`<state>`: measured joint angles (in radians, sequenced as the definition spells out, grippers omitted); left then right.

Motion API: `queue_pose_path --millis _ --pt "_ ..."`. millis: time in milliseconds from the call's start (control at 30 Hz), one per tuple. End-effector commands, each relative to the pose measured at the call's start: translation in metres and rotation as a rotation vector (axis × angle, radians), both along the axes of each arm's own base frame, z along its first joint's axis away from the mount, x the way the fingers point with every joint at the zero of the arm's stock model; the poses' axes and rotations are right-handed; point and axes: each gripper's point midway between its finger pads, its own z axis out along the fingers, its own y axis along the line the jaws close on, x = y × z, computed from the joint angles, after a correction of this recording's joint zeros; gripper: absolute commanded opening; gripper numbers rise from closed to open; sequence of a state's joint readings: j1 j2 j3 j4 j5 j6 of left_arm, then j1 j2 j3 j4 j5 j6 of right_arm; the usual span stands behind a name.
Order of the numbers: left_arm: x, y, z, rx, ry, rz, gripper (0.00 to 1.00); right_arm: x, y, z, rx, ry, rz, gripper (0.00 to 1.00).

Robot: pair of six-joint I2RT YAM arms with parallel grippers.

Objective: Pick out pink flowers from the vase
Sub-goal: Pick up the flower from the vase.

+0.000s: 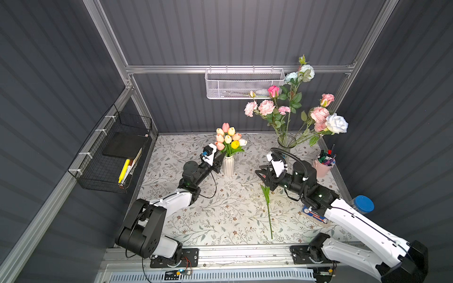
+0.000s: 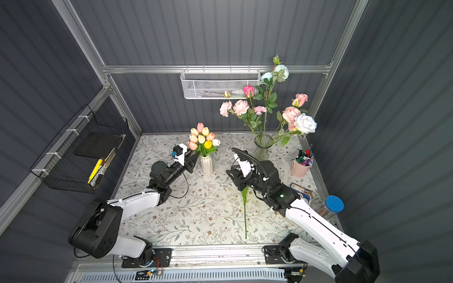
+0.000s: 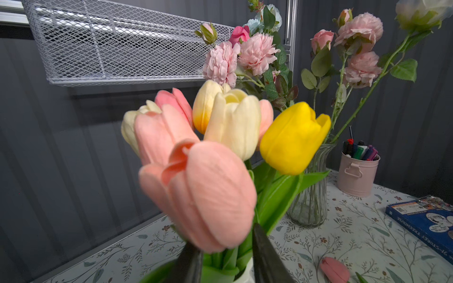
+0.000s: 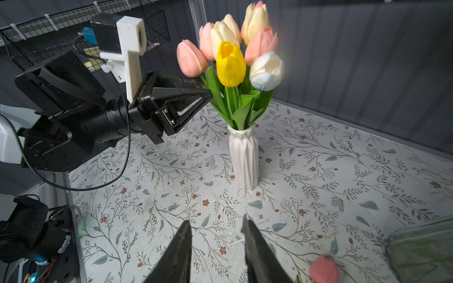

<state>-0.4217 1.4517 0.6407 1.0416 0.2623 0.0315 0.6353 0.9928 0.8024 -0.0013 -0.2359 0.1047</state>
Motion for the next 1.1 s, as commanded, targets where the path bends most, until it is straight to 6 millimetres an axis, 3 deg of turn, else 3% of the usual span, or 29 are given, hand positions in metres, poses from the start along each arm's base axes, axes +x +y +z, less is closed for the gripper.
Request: queue_pose_path --millis 0,300,500,700,1067 --pt "0.008 0.003 0.017 -0.038 -0.033 0.027 0.33 -0.001 -0.002 -0.006 -0.007 0.011 -0.002 0.37" --pt "0.013 0.002 0.023 -0.067 -0.039 0.022 0.20 -0.004 0.000 -0.009 -0.012 0.020 0.016 0.37" --pt "0.010 0.000 0.027 -0.069 -0.048 0.005 0.07 -0.005 0.000 -0.011 -0.017 0.025 0.018 0.37" --pt "0.005 0.000 0.033 -0.071 -0.057 -0.002 0.04 -0.005 -0.001 -0.012 -0.022 0.028 0.016 0.37" --pt "-0.003 0.002 0.067 -0.076 -0.104 -0.012 0.00 -0.009 -0.001 -0.010 -0.020 0.028 0.033 0.38"
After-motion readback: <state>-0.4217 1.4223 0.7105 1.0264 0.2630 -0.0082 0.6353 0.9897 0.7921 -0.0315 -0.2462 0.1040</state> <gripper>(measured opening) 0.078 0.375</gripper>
